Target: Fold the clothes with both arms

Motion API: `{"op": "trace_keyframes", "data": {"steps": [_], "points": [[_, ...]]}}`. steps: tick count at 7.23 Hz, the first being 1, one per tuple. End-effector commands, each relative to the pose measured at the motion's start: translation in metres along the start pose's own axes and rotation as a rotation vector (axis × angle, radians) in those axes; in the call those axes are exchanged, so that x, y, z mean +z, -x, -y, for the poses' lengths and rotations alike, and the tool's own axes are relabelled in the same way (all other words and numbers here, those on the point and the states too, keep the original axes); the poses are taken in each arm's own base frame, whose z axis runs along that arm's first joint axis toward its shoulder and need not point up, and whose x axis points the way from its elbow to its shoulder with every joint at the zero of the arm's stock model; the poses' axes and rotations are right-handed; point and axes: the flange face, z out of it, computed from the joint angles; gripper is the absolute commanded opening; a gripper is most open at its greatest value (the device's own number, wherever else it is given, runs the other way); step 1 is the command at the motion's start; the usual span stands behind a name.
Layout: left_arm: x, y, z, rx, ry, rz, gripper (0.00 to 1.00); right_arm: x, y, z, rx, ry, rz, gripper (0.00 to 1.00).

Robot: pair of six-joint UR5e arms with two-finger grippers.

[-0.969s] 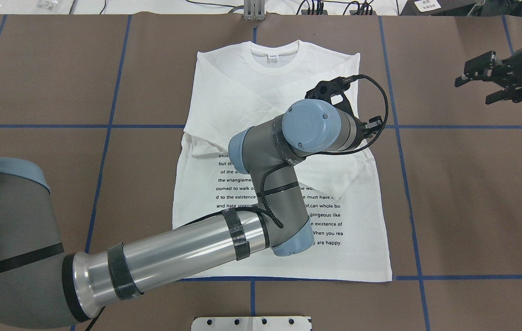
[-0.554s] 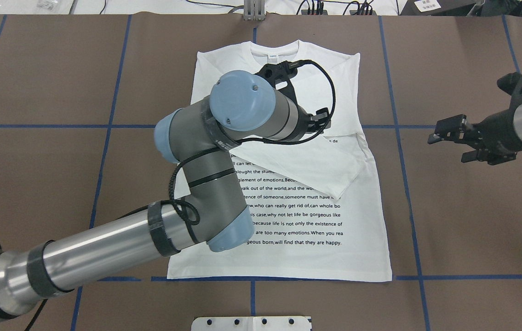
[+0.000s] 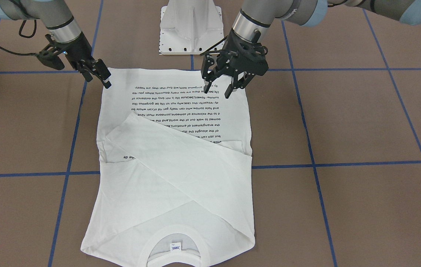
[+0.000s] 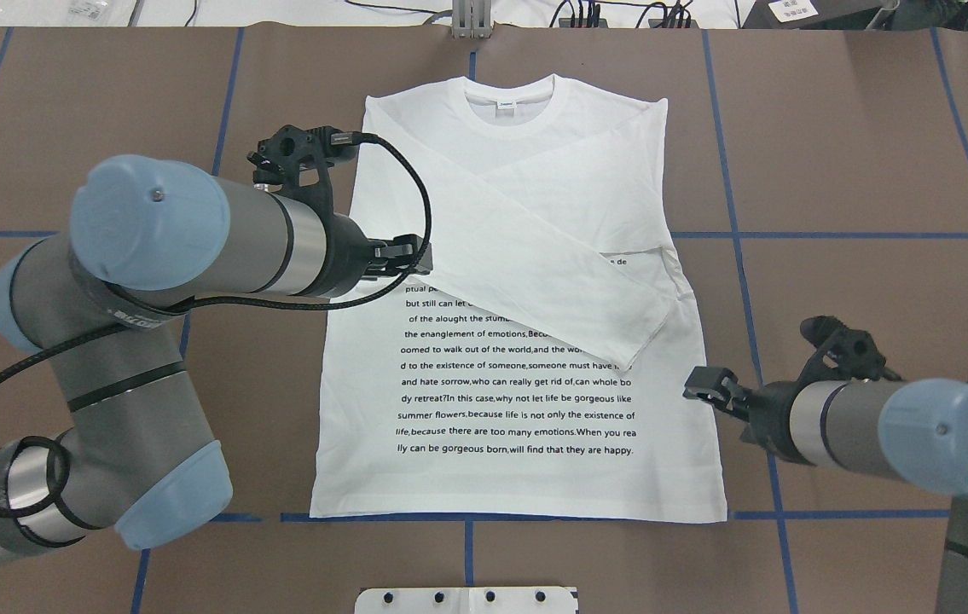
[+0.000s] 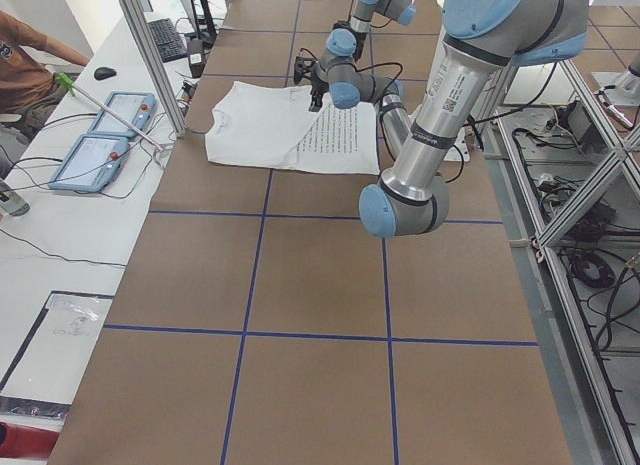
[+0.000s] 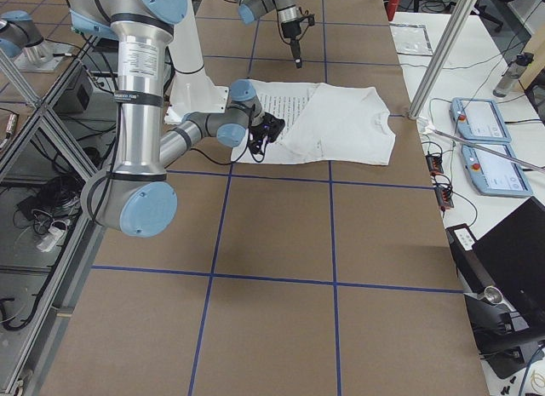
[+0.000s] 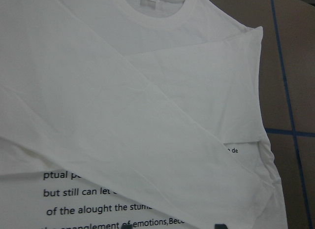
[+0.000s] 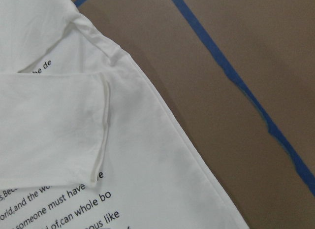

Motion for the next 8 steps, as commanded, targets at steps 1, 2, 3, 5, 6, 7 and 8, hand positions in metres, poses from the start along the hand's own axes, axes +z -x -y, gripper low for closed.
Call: {"op": "trace_keyframes", "data": {"steps": [1, 2, 3, 5, 6, 7, 8], "points": [[-0.008, 0.009, -0.002, 0.004, -0.002, 0.011, 0.68, 0.007, -0.013, -0.060, 0.118, 0.007, -0.033, 0.81], [-0.008, 0.009, -0.002, 0.003, -0.002, 0.011, 0.68, 0.012, -0.025, -0.076, 0.101, 0.018, -0.071, 0.81], [-0.005, 0.011, -0.002, 0.001, 0.000, 0.016, 0.68, 0.019, -0.034, -0.082, 0.089, -0.009, -0.135, 0.81], [-0.004, 0.017, -0.003, -0.001, 0.001, 0.027, 0.69, 0.022, -0.040, -0.089, 0.135, -0.013, -0.157, 0.80], [-0.003, 0.021, -0.005, -0.002, 0.004, 0.033, 0.69, 0.026, -0.044, -0.090, 0.131, -0.015, -0.168, 0.80], [-0.003, 0.021, -0.005, -0.002, 0.004, 0.033, 0.69, 0.027, -0.048, -0.090, 0.129, -0.020, -0.178, 0.80], [-0.002, 0.021, -0.006, -0.002, 0.004, 0.034, 0.69, 0.029, -0.050, -0.089, 0.124, -0.034, -0.198, 0.78]]}}
